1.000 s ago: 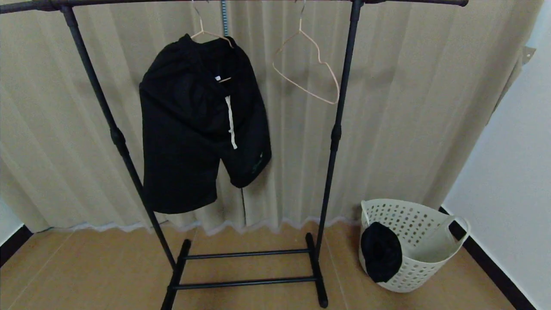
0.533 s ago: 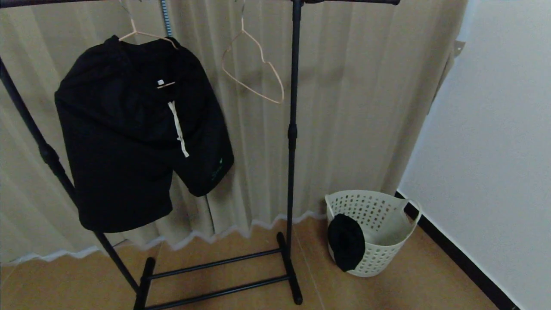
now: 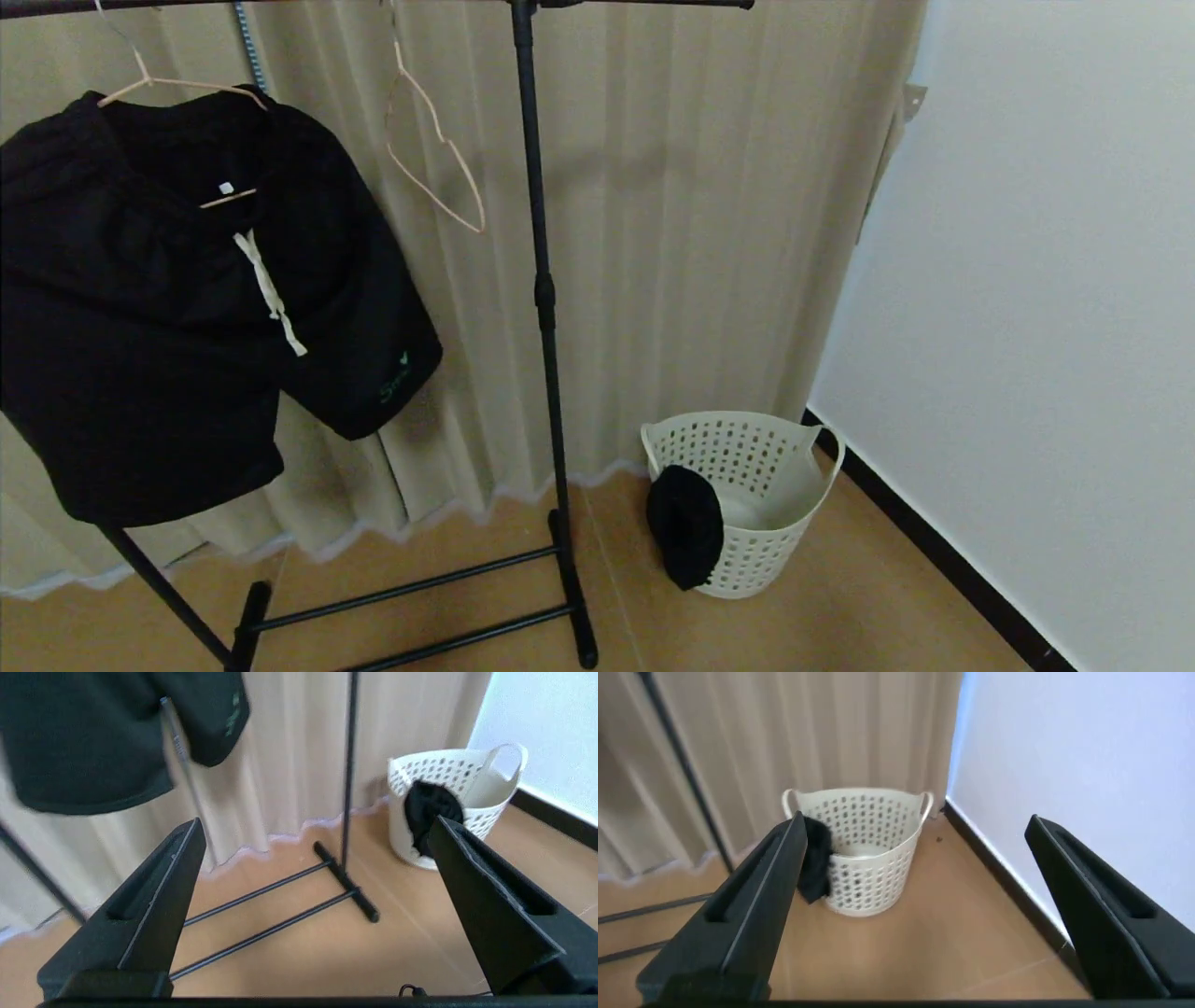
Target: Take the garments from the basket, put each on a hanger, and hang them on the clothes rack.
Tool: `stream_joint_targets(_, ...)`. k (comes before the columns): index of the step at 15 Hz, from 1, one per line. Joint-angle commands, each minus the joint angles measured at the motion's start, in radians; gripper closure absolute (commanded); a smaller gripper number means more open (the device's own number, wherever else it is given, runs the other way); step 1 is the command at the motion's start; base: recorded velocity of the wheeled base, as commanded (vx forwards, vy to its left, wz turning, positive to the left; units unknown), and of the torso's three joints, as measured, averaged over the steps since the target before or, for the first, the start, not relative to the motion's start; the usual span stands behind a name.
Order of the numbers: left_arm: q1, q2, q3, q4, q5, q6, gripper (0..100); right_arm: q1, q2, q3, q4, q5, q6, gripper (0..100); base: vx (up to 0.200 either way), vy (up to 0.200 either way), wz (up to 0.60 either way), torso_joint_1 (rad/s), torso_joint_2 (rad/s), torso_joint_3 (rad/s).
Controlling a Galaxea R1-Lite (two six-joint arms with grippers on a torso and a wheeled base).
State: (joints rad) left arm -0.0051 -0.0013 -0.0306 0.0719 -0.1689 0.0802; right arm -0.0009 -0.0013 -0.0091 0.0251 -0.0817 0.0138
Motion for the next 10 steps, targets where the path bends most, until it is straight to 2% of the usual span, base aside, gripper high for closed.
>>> stream_joint_targets(1, -0.001, 0.001, 0.000, 0.002, 0.000, 0.000, 0, -0.001, 0.001, 0.000, 0.001, 0.000, 0.000, 0, 0.200, 0.000, 0.00, 0.002, 0.00, -0.002)
stream_joint_targets(6, -0.001, 0.001, 0.000, 0.000, 0.000, 0.000, 0, -0.001, 0.001, 0.000, 0.001, 0.000, 0.000, 0, 0.200, 0.000, 0.00, 0.001, 0.00, 0.002)
stream_joint_targets(10, 0.001, 0.001, 0.001, 0.000, 0.005, 0.004, 0, -0.001, 0.001, 0.000, -0.001, 0.000, 0.000, 0, 0.000, 0.000, 0.00, 0.000, 0.00, 0.000)
